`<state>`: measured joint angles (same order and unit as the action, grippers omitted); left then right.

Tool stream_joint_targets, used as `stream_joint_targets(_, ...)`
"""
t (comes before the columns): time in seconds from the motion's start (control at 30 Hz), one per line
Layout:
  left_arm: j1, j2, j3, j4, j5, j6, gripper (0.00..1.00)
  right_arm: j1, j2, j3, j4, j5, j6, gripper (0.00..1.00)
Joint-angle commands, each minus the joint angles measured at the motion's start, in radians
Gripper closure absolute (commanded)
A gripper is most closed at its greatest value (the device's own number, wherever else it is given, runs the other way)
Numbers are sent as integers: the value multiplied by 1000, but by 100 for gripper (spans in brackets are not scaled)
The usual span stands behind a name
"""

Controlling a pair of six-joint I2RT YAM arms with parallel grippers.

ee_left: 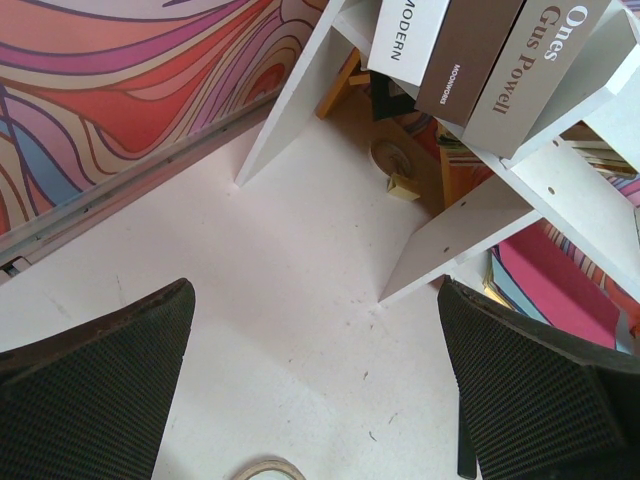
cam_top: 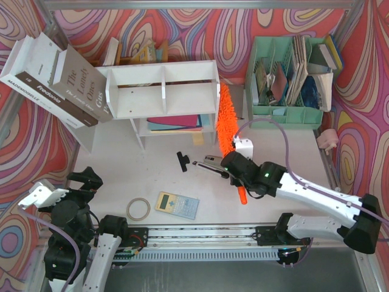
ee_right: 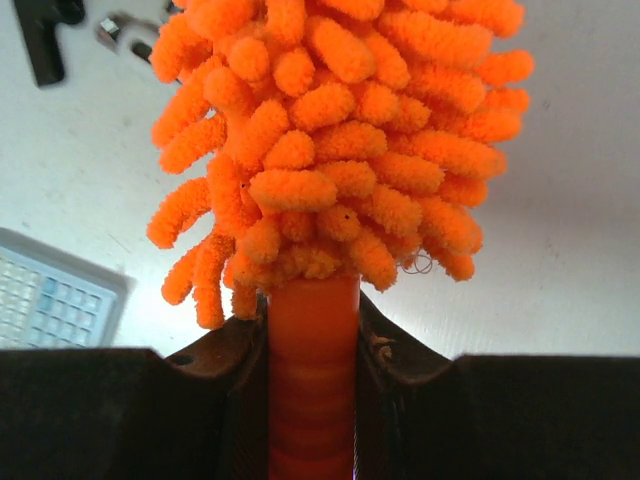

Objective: Dust the bookshelf with a duster

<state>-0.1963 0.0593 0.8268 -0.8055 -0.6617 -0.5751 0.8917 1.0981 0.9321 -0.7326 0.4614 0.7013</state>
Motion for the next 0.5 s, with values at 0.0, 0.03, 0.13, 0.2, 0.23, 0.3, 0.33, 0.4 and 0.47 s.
stream_joint_targets(0.0, 4, 3, -11, 22, 6, 15, 1, 4, 35, -82, 132, -33, 43, 100)
stream_joint_targets(0.03, 5, 3, -11, 22, 5, 15, 1, 4, 48, -104, 156, -46, 45, 100)
stream_joint_targets(0.13, 5, 2, -11, 22, 6, 15, 1, 3, 82, -153, 196, -59, 56, 100)
stream_joint_targets(0.2, 5, 2, -12, 22, 10, 16, 1, 4, 102, -157, 196, -53, 54, 100)
stream_joint_targets(0.23, 5, 3, -13, 23, 13, 17, 2, 3, 106, -147, 189, -45, 46, 100)
stream_joint_targets(0.3, 5, 14, -14, 26, 21, 19, 2, 1, 93, -97, 124, 12, 34, 100)
stream_joint_targets(0.33, 5, 20, -15, 28, 28, 20, 1, 2, 80, -55, 93, 43, 19, 100)
stream_joint_targets(0.4, 5, 33, -15, 37, 43, 25, 1, -1, 45, 3, 47, 95, -12, 100)
stream_joint_targets(0.47, 5, 49, -15, 44, 60, 29, 1, -4, 4, 50, 16, 127, -36, 100)
